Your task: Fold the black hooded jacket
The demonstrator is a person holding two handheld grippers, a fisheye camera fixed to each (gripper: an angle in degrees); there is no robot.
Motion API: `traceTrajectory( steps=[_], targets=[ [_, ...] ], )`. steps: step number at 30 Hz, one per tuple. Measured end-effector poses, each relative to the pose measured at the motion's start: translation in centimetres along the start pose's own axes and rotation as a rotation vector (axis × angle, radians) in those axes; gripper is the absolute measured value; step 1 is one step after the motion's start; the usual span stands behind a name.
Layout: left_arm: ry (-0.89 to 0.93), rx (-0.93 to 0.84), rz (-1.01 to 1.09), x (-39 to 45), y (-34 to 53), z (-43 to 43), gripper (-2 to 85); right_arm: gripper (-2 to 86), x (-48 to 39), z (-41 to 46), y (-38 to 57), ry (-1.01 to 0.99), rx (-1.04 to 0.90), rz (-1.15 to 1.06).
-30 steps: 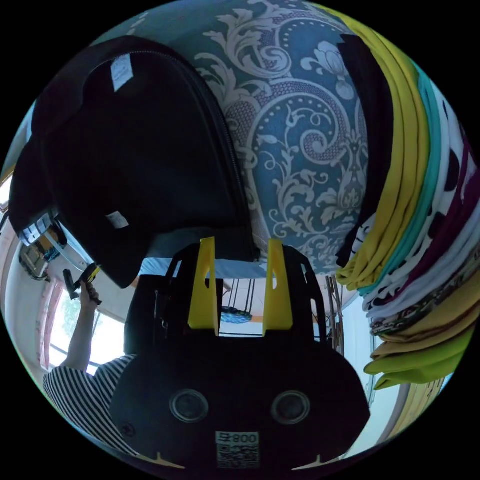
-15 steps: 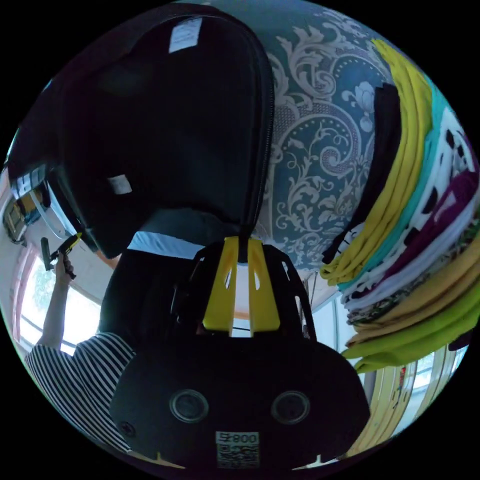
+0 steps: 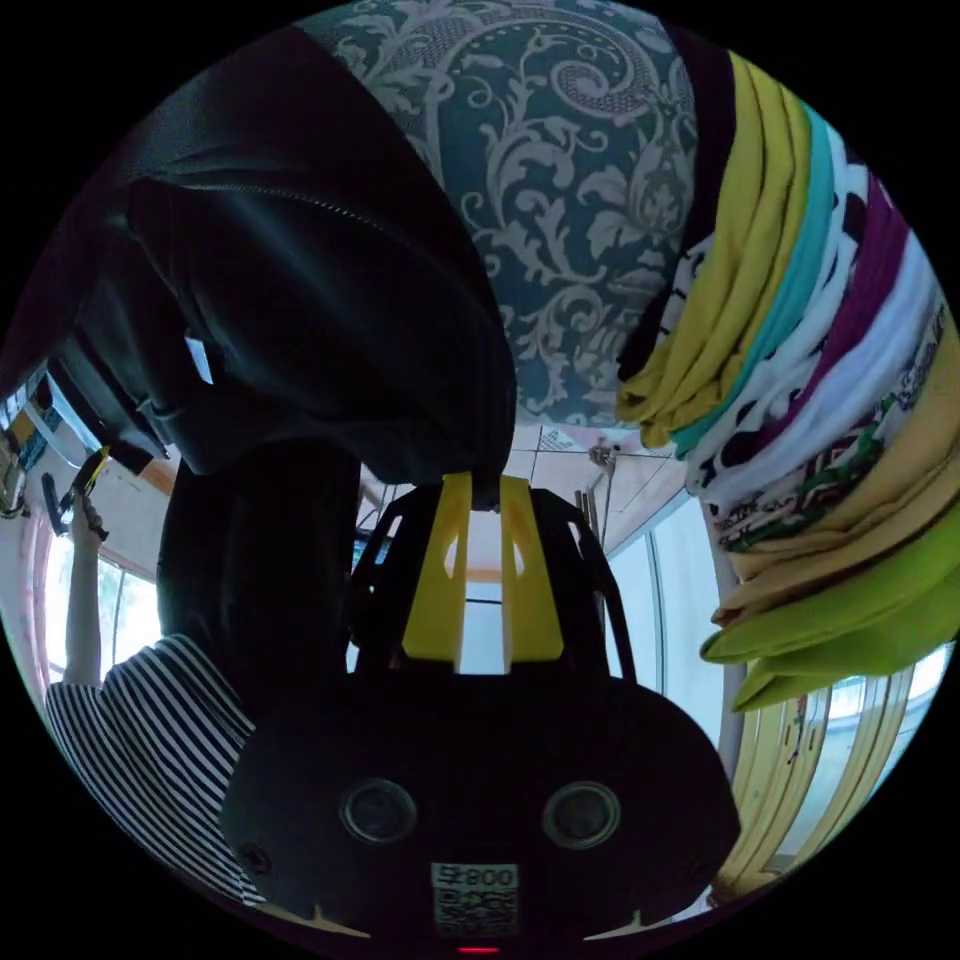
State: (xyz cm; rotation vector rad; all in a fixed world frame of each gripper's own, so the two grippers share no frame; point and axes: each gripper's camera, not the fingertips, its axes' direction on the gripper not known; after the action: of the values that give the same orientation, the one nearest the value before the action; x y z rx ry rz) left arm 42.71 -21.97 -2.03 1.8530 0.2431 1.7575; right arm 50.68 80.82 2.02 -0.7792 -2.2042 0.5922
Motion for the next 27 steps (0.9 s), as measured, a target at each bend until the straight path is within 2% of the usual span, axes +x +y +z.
traceTrajectory(
  steps=[3,5,7,9,11,15,19,21,22,27],
  targets=[
    [-0.069,0.052,0.042,1.2,0.1,-1.6,5.7,5.1,-0.5,-1.3,-0.1,0.074,0.057,0.014],
    [-0.039,0.129,0.059,1.7,0.8,-3.3,7.5,7.7,-0.3,-3.0,1.1,0.103,0.132,0.037],
    [0.036,0.215,0.091,2.7,1.3,-5.0,9.3,9.9,0.1,-4.2,2.1,0.034,0.194,0.054],
    [0.295,0.28,0.202,5.2,0.9,-6.3,11.5,10.5,-0.7,-6.1,2.6,-0.108,0.285,0.014],
    [0.495,0.267,0.286,7.7,-0.6,-6.1,12.3,10.0,-4.6,-8.8,2.1,-0.275,0.418,-0.154],
    [0.751,0.16,0.382,13.8,-6.1,-3.6,12.0,7.0,-13.6,-10.2,-2.8,-0.339,0.386,-0.448],
    [0.736,0.098,0.402,17.8,-10.4,-2.9,9.4,3.3,-21.6,-10.5,-9.1,-0.306,0.304,-0.604],
    [0.74,0.2,0.442,20.0,-12.3,-6.1,7.9,2.1,-23.6,-14.0,-9.3,-0.315,0.409,-0.636],
    [0.74,0.23,0.456,20.7,-12.8,-7.3,7.6,1.6,-24.4,-17.4,-8.8,-0.328,0.524,-0.674],
    [0.792,0.581,0.667,26.9,-17.7,-22.1,7.2,1.5,-25.9,-34.0,-6.8,-0.35,0.899,-0.724]
  ],
)
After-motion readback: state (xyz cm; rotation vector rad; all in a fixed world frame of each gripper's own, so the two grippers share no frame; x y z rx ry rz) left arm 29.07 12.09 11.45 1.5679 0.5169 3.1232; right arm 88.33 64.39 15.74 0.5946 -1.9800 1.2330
